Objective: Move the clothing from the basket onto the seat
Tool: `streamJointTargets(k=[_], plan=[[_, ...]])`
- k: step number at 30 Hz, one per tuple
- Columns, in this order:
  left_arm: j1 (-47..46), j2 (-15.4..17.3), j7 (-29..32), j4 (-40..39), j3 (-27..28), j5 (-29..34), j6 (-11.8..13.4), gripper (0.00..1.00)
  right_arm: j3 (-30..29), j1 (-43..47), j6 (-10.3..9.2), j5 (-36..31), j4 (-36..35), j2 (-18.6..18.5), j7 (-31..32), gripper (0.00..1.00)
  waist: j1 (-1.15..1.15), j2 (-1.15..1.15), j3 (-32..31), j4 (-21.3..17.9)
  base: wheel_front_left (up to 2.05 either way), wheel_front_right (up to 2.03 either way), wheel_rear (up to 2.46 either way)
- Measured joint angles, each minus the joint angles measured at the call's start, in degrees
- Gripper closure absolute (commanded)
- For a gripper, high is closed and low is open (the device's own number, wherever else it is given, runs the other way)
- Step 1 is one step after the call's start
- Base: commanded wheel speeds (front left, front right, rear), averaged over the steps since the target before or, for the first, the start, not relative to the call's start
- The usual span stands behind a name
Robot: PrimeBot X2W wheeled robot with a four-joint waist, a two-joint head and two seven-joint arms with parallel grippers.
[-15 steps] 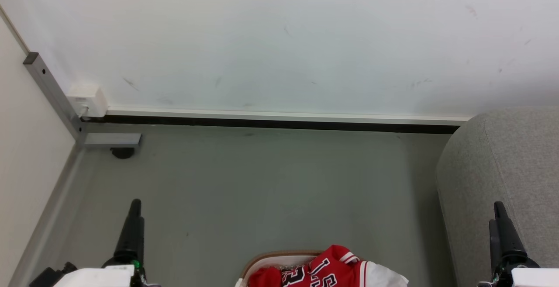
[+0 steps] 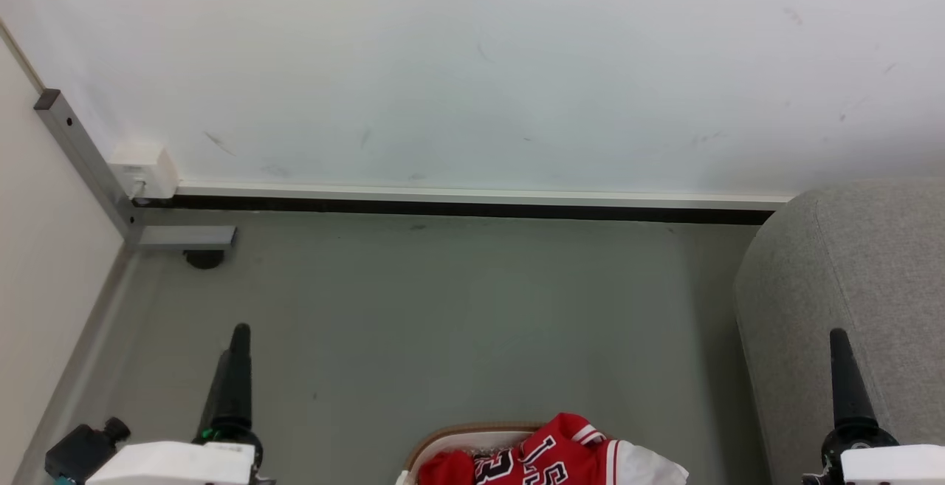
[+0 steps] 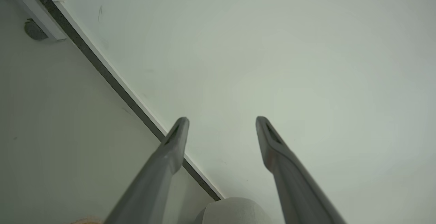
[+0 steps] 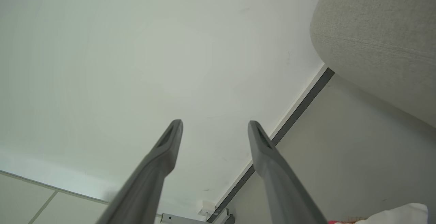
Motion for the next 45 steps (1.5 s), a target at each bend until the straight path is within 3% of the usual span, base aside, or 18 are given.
streamJointTargets(k=[14, 29, 45], plan=[[0.2, 0.1, -2.7, -0.9, -0.8, 19.6, 0.0, 0.00, 1.9, 0.0, 0.00, -21.0, -2.1, 0.0, -2.6, 0.00, 0.00, 0.00, 0.0, 0.0, 0.00, 0.00, 0.00], [0.6, 1.4, -5.3, -0.8, -3.9, 33.4, 2.0, 0.00, 4.4, 0.0, 0.00, -40.2, 1.6, -0.1, -5.0, 0.00, 0.00, 0.00, 0.1, -0.4, 0.00, 0.00, 0.00], [0.7, 2.2, -7.4, -0.6, -5.7, 41.5, 2.6, 0.00, 5.3, -0.2, 0.00, -48.8, 1.5, -0.2, -7.2, 0.00, 0.00, 0.00, 0.1, -0.6, 0.00, 0.00, 0.00]])
